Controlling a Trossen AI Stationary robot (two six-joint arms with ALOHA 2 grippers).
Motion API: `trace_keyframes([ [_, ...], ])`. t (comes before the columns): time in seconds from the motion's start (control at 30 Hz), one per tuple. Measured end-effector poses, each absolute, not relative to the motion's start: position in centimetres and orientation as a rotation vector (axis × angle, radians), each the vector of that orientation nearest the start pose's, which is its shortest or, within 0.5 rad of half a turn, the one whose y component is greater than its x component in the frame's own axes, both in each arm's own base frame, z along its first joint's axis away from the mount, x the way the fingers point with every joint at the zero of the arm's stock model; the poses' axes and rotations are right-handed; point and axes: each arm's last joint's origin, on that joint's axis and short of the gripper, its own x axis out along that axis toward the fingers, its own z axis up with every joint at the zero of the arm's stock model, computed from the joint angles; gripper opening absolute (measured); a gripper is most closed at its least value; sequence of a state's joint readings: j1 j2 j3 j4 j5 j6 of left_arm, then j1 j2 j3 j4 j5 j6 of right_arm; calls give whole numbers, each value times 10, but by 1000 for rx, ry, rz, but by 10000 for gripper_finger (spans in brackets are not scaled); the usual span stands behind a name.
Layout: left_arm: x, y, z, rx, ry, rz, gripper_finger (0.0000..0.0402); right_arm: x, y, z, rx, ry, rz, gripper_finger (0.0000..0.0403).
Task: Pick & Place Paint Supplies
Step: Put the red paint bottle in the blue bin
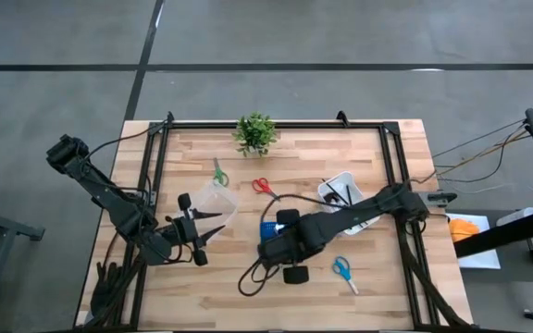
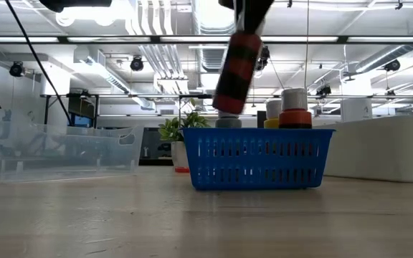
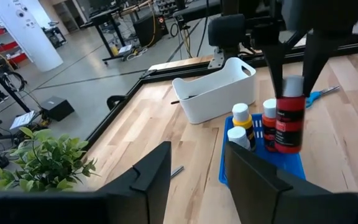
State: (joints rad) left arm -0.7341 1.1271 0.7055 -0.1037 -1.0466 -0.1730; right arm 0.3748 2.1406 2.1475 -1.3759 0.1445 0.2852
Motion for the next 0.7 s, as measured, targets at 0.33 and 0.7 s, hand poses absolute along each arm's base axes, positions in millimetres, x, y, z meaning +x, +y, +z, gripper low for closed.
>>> trace_keyframes([
  [0.33, 184, -133, 255, 235, 306, 328, 152, 419, 149, 270, -122, 1492, 9, 108],
  [0.7, 184, -133, 253, 232, 312, 315, 152, 421, 141, 265, -127, 1514, -12, 108],
])
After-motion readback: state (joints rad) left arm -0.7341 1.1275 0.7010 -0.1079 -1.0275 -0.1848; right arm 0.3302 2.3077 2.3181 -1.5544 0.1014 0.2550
